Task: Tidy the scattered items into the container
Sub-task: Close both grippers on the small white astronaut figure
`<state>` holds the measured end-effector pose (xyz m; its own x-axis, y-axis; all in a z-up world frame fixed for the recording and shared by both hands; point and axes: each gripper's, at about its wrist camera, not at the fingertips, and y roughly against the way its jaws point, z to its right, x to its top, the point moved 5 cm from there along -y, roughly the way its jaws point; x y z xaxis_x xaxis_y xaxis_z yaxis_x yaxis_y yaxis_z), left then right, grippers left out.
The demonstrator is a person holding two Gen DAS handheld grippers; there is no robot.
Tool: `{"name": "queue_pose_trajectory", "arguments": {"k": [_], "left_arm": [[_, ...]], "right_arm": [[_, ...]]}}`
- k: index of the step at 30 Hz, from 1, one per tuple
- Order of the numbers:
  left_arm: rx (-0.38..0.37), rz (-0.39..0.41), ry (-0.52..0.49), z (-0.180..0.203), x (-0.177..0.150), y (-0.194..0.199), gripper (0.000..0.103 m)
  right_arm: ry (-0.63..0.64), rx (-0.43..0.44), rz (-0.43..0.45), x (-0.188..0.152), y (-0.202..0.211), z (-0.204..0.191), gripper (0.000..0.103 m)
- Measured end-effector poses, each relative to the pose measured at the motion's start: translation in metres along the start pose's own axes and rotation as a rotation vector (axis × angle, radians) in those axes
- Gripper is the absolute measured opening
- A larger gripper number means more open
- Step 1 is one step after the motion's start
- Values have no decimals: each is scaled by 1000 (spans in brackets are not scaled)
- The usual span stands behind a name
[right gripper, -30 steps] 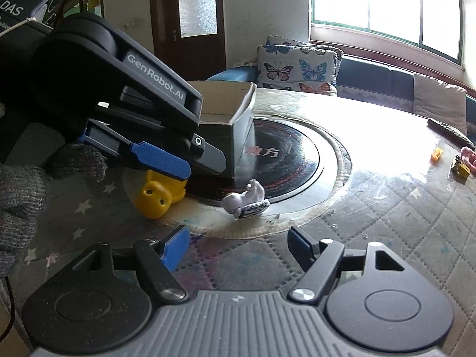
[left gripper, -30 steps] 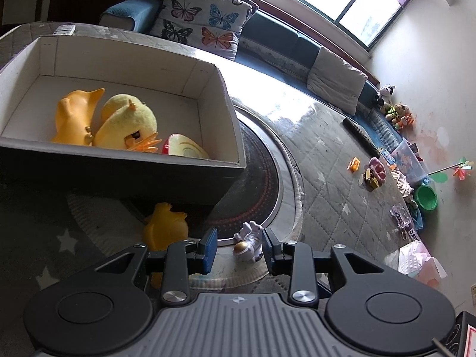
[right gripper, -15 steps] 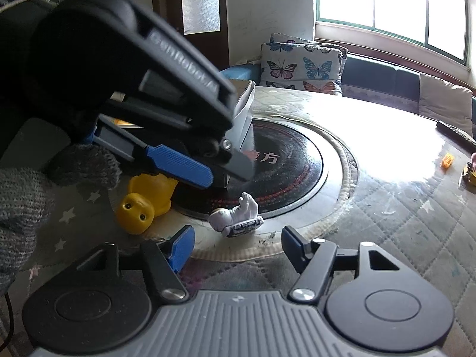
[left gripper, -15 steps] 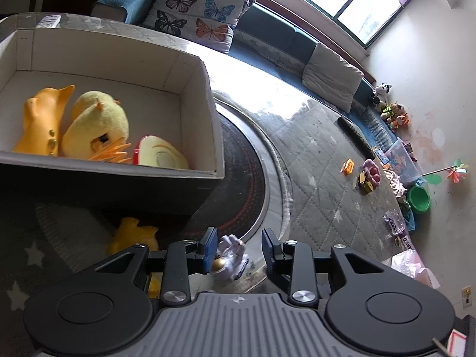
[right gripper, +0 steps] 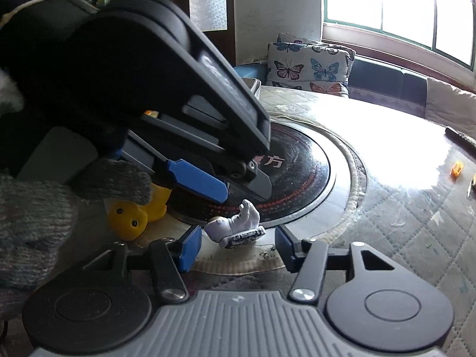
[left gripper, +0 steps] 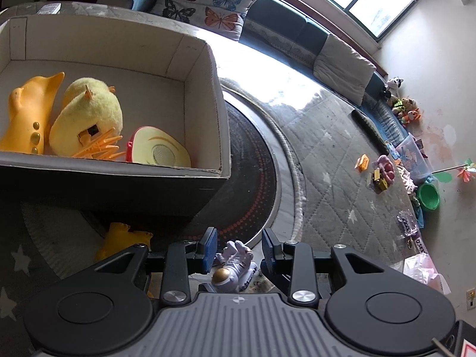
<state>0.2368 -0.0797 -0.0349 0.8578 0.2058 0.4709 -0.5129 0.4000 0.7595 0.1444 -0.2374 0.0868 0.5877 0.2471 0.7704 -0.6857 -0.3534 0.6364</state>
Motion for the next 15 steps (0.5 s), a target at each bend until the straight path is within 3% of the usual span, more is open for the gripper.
{"name": "queue_pose_trajectory", "arguments": {"k": [5, 15], "left_arm": [[8, -13, 8, -1, 0, -6, 36], [-19, -34, -23, 2, -2, -8, 33]], "right_arm": [[9, 2, 3, 0, -1, -2, 45], [20, 4, 12, 0, -2, -3, 44]]}}
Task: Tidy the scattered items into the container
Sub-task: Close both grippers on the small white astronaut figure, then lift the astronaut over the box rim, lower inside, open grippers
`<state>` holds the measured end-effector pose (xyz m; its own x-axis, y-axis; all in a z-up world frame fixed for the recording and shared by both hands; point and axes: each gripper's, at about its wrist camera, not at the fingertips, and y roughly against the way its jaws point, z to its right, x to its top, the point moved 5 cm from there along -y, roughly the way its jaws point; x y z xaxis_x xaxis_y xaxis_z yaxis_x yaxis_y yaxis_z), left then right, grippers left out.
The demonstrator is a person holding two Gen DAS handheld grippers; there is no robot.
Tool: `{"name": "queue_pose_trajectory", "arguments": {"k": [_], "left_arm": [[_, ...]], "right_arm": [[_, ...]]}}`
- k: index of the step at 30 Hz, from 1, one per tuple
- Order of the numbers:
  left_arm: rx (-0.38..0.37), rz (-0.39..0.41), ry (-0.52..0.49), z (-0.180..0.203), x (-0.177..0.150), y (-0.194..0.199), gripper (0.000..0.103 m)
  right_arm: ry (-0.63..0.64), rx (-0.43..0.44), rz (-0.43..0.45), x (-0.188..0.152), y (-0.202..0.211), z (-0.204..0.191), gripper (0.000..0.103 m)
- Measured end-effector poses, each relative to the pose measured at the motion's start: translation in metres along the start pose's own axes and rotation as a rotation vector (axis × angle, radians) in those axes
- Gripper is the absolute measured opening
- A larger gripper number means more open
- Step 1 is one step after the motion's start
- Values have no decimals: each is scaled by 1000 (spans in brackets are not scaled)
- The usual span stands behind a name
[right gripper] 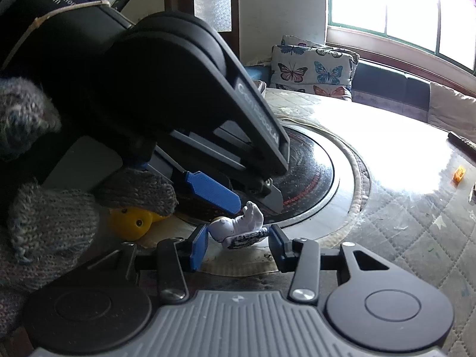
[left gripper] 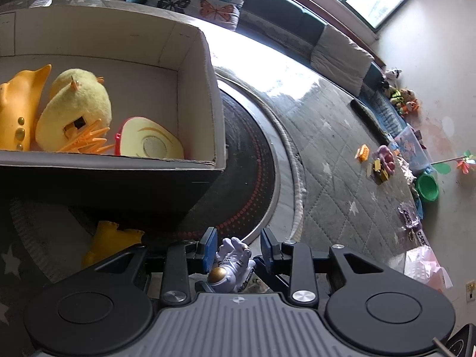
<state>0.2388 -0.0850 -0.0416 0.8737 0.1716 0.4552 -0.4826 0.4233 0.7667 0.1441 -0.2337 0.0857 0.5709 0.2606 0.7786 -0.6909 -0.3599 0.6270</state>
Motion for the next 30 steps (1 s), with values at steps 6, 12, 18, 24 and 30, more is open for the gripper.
{"name": "queue_pose_trajectory", "arguments": {"k": [6, 12, 18, 24, 30], "left_arm": [[-29, 8, -7, 1, -3, 11, 29], [-60, 37, 7, -2, -3, 31, 26], [-84, 104, 12, -4, 8, 60, 26], [-93, 182, 19, -10, 32, 85, 26], [-83, 229, 45, -24, 57, 91, 26]], "right_arm": [[22, -12, 25, 3, 8, -7, 44], [51, -18, 62, 11, 17, -15, 44], [100, -18, 117, 27, 26, -27, 44], [140, -7, 169, 56, 19, -36, 44], [144, 12, 172, 82, -4, -41, 44]]}}
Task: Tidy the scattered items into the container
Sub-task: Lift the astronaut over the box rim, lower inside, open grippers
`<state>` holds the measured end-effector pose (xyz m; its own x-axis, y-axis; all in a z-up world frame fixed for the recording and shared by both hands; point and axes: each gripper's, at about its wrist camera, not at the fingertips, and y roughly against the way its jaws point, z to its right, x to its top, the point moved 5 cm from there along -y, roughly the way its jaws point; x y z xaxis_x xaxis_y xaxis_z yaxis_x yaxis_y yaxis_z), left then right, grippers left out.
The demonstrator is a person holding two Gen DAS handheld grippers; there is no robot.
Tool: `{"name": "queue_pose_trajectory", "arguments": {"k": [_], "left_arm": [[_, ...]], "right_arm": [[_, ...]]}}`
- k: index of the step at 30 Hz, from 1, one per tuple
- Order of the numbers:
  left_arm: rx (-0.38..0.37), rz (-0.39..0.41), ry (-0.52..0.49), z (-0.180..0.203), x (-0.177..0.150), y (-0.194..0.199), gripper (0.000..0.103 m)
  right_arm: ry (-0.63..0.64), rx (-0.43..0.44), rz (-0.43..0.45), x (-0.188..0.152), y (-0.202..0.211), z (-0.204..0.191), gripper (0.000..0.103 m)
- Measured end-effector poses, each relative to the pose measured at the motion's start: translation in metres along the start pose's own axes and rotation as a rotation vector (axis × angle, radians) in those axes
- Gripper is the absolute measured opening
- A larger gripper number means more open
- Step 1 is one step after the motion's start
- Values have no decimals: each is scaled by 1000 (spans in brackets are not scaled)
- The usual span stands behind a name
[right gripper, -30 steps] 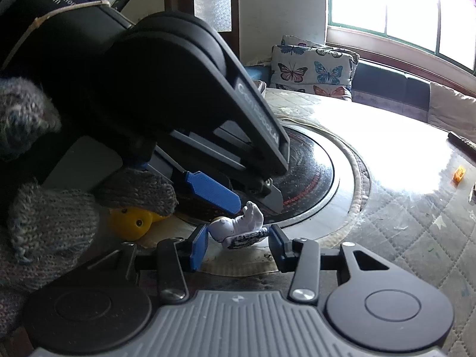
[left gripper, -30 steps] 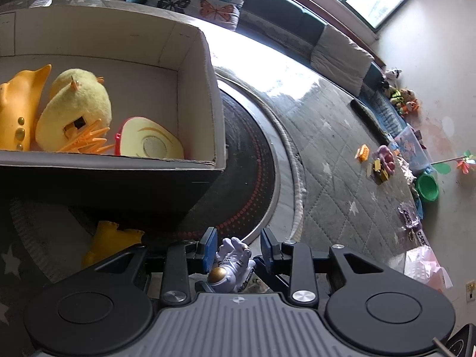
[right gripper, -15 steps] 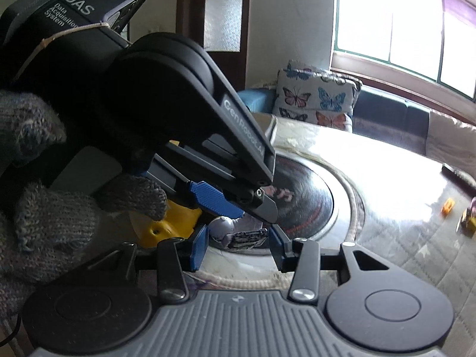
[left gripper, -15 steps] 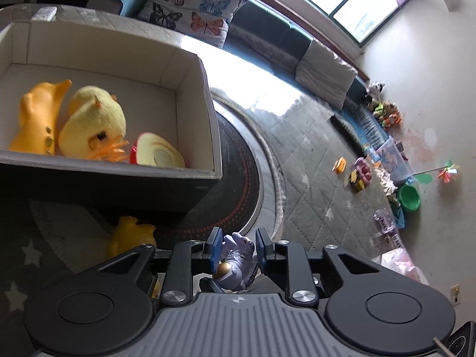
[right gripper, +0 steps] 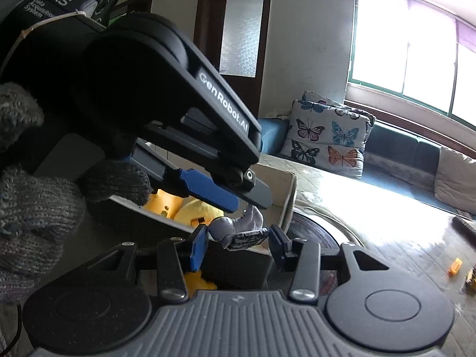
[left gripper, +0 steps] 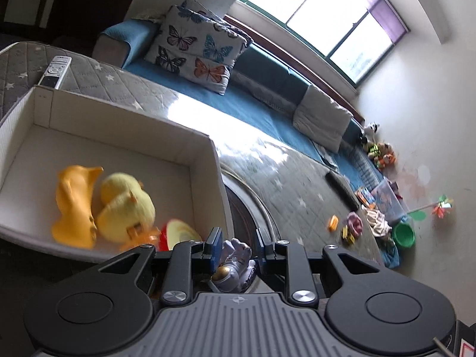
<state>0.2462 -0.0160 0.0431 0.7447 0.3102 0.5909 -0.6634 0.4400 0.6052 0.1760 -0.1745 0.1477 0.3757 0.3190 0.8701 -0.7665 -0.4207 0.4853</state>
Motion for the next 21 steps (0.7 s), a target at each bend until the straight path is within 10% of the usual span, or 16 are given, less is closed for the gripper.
{"name": "queue_pose_trajectory", "arguments": {"k": [21], "left_arm": [[45, -39, 70, -37, 9, -35, 26]], "right_arm": [[-43, 6, -51, -2, -33, -4, 44]]}}
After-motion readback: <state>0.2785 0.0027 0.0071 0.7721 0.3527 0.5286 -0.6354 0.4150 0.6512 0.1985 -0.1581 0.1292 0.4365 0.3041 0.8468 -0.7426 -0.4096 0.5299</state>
